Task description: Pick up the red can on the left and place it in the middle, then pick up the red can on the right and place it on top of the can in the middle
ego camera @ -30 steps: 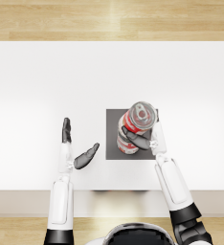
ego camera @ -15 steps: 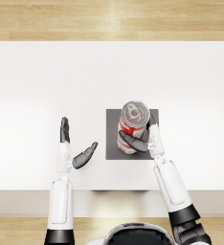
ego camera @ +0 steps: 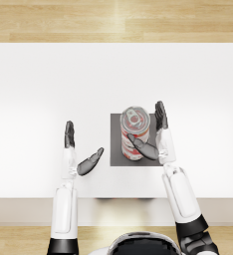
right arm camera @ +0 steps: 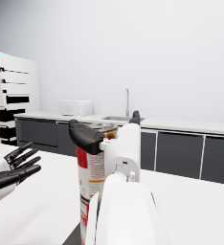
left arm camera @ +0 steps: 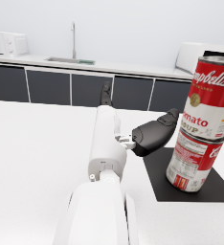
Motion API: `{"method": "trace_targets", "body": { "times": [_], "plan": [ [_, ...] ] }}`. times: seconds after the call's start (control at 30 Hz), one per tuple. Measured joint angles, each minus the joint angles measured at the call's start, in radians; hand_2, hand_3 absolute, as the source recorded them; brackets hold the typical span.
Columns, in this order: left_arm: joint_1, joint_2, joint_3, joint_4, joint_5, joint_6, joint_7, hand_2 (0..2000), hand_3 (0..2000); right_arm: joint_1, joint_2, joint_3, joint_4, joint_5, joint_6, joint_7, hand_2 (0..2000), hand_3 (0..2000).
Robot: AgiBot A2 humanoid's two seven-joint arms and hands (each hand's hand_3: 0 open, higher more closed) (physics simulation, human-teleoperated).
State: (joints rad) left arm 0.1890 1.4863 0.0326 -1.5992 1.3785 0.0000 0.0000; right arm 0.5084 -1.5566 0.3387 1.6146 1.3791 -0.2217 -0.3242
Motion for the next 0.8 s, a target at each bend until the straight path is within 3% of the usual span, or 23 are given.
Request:
{"method": "trace_targets", "body": {
  "times": [0.03, 0.07, 0.23, 0.4, 0.43, 0.47, 0.57, 0.67, 0.8],
  "plan": [
    [0.0, 0.001, 0.002, -0.003, 0.0, 0.0, 0.0, 0, 0, 0.003, -0.003, -0.005, 0.018, 0.0, 0.001, 0.0, 0, 0],
    [0.001, 0.001, 0.003, -0.007, 0.0, 0.0, 0.0, 0, 0, 0.049, 0.077, 0.086, 0.037, -0.001, 0.001, 0.0, 0, 0],
    [0.011, 0.006, -0.003, -0.041, 0.0, 0.0, 0.0, 0, 0, 0.04, 0.083, 0.036, 0.153, 0.001, 0.003, -0.002, 0, 0],
    [0.087, -0.001, -0.067, -0.099, 0.0, 0.0, 0.0, 0, 0, 0.028, 0.078, -0.098, 0.241, 0.0, 0.004, -0.004, 0, 0],
    [0.107, -0.005, -0.081, -0.104, 0.0, 0.0, 0.0, 0, 0, 0.024, 0.078, -0.128, 0.246, 0.0, 0.055, 0.02, 0, 0],
    [0.124, -0.01, -0.096, -0.106, 0.0, 0.0, 0.0, 0, 0, 0.021, 0.077, -0.156, 0.246, 0.0, 0.102, 0.106, 0, 0],
    [0.164, -0.019, -0.14, -0.107, 0.0, 0.0, 0.0, 0, 0, 0.006, 0.077, -0.235, 0.236, 0.0, 0.178, 0.244, 0, 0],
    [0.179, -0.022, -0.176, -0.101, 0.0, 0.0, 0.0, 0, 0, -0.013, 0.076, -0.309, 0.217, 0.0, 0.206, 0.295, 0, 0],
    [0.179, -0.022, -0.205, -0.089, 0.0, 0.0, 0.0, 0, 0, -0.041, 0.074, -0.383, 0.174, 0.0, 0.217, 0.316, 0, 0]
  ]
}}
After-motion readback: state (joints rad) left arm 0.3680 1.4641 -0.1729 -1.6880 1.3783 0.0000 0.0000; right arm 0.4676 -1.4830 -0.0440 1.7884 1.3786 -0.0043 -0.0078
